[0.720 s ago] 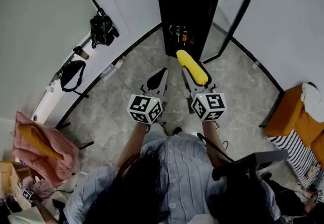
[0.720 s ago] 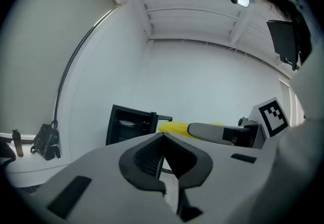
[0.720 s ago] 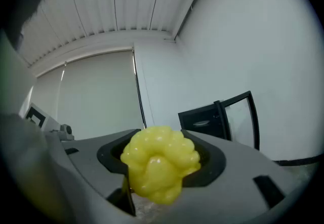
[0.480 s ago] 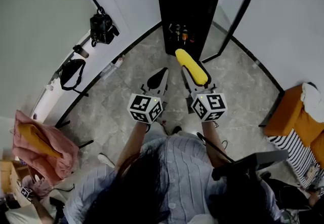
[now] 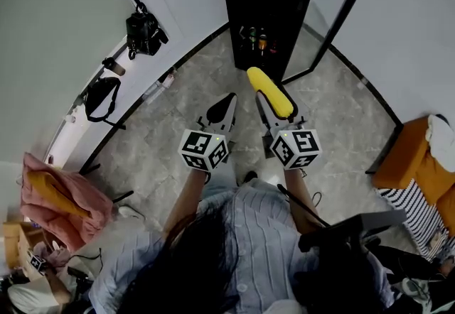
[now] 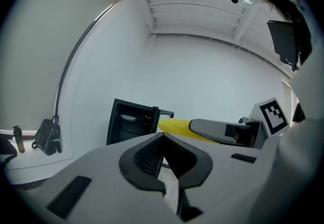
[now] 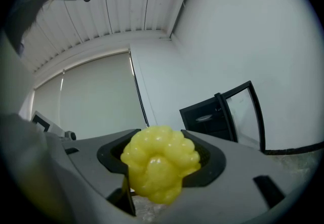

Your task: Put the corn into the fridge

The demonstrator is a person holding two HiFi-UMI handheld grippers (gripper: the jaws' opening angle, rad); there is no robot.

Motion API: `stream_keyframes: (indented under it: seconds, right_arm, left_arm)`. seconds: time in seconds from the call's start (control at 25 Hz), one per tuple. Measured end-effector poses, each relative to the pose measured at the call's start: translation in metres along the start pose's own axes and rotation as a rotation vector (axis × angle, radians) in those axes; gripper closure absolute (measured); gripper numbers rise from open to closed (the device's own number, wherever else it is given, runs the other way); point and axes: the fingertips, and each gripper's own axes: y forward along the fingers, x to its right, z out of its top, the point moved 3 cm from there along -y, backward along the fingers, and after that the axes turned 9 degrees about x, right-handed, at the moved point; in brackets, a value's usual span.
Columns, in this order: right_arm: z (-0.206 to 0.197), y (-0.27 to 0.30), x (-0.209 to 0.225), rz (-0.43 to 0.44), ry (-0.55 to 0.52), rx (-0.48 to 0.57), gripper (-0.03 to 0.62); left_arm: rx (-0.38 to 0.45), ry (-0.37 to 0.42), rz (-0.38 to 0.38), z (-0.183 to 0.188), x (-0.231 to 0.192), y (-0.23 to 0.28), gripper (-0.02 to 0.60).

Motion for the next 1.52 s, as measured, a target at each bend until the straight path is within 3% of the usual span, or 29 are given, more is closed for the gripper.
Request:
stream_keyframes:
  seconds: [0.48, 1.2, 1.52]
  right_arm:
    - [-0.014, 0.080, 0.017, -0.062, 0.008, -0.052, 0.336]
    - [-0.058, 0.231, 0.047, -0.184, 0.058, -0.070, 0.336]
    - [-0.065, 0.254, 0.061, -0.248, 0.063, -0.065, 0.336]
  left_arm:
    - [-0.021, -0.063, -0.024, 0.007, -0.076, 0.056, 0.575]
    - [-0.053, -0.085, -0.136, 0.020, -0.220, 0.162, 0.575]
    - [-0.057, -0.119, -0.178, 0.017, -0.249, 0.191, 0.575]
